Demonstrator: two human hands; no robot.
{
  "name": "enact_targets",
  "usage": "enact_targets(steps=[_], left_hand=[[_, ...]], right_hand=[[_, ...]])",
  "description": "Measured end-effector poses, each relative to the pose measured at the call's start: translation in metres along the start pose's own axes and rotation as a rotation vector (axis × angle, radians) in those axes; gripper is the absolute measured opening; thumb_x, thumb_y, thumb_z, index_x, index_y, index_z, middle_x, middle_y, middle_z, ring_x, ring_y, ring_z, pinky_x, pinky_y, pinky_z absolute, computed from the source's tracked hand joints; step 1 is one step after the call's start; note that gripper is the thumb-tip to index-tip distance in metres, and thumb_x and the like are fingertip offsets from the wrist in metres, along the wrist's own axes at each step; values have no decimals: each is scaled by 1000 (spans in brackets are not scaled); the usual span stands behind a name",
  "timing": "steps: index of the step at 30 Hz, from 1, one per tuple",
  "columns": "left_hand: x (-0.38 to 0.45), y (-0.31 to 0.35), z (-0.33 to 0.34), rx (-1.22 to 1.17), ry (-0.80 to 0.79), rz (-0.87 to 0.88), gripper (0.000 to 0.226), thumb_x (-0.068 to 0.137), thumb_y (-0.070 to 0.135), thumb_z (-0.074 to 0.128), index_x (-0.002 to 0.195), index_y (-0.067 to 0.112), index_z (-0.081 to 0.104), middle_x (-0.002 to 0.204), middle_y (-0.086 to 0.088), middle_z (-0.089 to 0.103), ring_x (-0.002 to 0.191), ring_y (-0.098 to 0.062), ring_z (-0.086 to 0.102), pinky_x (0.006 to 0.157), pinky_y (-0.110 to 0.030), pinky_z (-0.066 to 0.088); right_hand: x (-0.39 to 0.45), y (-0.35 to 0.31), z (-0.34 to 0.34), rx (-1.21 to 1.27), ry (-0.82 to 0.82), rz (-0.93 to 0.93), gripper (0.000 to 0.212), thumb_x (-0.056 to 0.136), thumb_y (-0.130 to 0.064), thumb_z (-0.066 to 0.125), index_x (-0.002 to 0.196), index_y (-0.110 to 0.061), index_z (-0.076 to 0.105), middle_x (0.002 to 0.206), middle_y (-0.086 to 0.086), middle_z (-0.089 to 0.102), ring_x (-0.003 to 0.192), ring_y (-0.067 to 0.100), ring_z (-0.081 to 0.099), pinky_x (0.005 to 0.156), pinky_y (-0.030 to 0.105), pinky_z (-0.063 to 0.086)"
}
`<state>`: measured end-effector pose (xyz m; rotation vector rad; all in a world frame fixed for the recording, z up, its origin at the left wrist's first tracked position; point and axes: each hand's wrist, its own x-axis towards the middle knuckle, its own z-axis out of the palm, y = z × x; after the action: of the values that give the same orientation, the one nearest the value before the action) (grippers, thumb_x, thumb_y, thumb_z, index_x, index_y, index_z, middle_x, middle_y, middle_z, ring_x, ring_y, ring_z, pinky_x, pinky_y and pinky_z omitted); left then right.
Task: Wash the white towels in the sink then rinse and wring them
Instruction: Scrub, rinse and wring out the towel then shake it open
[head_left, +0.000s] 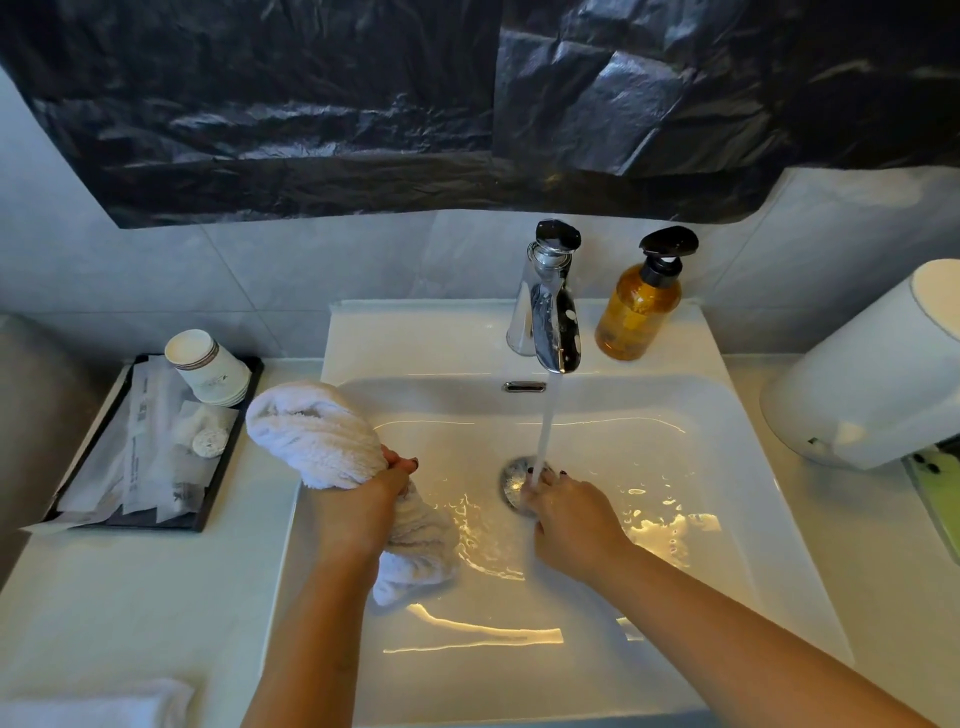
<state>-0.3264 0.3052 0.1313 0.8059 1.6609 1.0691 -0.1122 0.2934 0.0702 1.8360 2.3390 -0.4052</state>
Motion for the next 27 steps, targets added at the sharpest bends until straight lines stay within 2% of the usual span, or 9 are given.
enact_targets(steps=[5, 9, 11, 12, 14, 17, 19, 24, 27], left_hand=[[-2, 0, 8, 11, -42, -7, 24, 86, 0, 68, 70, 14, 56, 71, 1, 57, 69, -12, 54, 62, -21, 40], [-6, 0, 16, 63, -131, 35, 17, 77, 0, 71, 78, 15, 62, 80, -1, 65, 76, -16, 60, 70, -27, 47], [-15, 4, 20, 79, -192, 68, 13, 79, -6, 67, 81, 6, 63, 80, -3, 65, 73, -16, 59, 63, -20, 48], [-20, 7, 20, 99, -232, 91, 8, 80, -7, 66, 83, 0, 62, 78, -5, 62, 70, -16, 56, 59, -17, 45], [-27, 11, 22, 76, -321, 113, 14, 77, 2, 67, 84, -7, 60, 74, -7, 57, 69, -16, 53, 60, -20, 43], [-38, 23, 22, -51, -443, 29, 19, 66, 16, 56, 83, 7, 60, 77, 0, 63, 77, -18, 58, 70, -27, 47], [-44, 28, 21, -73, -488, 46, 27, 66, 14, 55, 90, 6, 65, 87, -9, 68, 86, -23, 63, 80, -33, 50], [-58, 39, 19, -55, -502, 160, 38, 74, 10, 59, 110, 4, 69, 105, -15, 74, 104, -31, 69, 92, -48, 55], [-68, 46, 20, -39, -399, 250, 33, 77, 17, 71, 109, 10, 69, 102, -8, 75, 102, -26, 70, 90, -46, 56]], right_hand=[[3, -7, -4, -178, -140, -11, 52, 91, -11, 49, 143, -6, 43, 142, 16, 47, 125, 31, 49, 100, 33, 44], [7, -22, -27, -77, -233, 62, 33, 87, -8, 55, 119, -6, 62, 118, 14, 61, 111, 33, 57, 88, 33, 47], [13, -23, -37, 193, -190, 152, 14, 83, -10, 59, 93, -12, 69, 98, 5, 65, 98, 30, 62, 74, 26, 46], [14, -23, -42, 403, -129, 215, 14, 85, -14, 61, 93, -16, 72, 99, 1, 67, 97, 25, 63, 73, 22, 46], [7, -29, -52, 932, 24, 337, 23, 91, -19, 62, 112, -20, 72, 107, -7, 68, 94, 11, 64, 70, 15, 51], [-17, -38, -70, 1491, 92, 220, 42, 89, 2, 57, 123, -22, 62, 111, -2, 71, 93, 6, 66, 74, 23, 54], [-31, -40, -78, 1533, 113, 73, 51, 81, -1, 62, 125, -26, 60, 113, -1, 71, 101, 9, 67, 79, 23, 52], [-53, -39, -95, 1260, 213, -18, 67, 60, -53, 76, 123, -38, 60, 113, -15, 68, 95, 12, 67, 81, 31, 58], [-64, -37, -111, 1067, 359, -30, 39, 78, -33, 73, 116, -34, 63, 106, -13, 68, 68, 20, 63, 68, 32, 56]])
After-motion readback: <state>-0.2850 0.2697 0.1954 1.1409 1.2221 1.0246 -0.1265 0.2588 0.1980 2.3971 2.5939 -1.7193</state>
